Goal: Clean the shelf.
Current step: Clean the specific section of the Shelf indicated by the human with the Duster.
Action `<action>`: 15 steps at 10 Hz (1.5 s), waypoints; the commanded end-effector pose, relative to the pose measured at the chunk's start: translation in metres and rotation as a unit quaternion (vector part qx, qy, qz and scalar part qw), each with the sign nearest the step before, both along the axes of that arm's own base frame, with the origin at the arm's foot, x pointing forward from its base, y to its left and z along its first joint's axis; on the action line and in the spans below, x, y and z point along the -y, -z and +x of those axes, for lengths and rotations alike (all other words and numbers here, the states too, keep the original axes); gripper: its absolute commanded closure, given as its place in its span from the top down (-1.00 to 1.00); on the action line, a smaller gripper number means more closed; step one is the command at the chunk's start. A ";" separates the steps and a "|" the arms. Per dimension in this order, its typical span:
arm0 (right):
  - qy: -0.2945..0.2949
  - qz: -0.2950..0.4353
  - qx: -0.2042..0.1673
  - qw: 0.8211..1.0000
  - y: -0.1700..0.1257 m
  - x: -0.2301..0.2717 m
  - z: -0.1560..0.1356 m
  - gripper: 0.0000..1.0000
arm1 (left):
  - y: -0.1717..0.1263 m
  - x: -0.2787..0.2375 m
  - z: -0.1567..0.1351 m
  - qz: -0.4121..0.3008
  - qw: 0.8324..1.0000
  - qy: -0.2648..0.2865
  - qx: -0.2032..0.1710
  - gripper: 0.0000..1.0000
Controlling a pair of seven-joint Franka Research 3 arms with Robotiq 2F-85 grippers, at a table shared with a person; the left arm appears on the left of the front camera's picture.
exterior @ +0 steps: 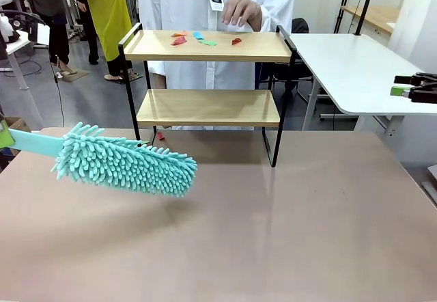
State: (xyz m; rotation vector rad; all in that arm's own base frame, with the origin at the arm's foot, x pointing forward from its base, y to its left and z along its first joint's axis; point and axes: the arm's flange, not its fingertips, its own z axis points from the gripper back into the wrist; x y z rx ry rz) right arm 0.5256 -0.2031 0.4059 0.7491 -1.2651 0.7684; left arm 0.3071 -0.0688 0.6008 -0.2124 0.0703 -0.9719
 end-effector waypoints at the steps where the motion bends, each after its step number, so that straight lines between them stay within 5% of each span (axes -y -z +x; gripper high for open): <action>1: 0.000 -0.002 0.003 1.000 -0.003 -0.002 0.001 1.00 | 0.001 -0.002 -0.003 -0.013 1.000 0.002 -0.001 -0.74; 15: 0.000 -0.002 0.003 1.000 -0.003 -0.002 0.001 1.00 | 0.000 0.000 0.000 0.000 1.000 0.000 0.000 -0.74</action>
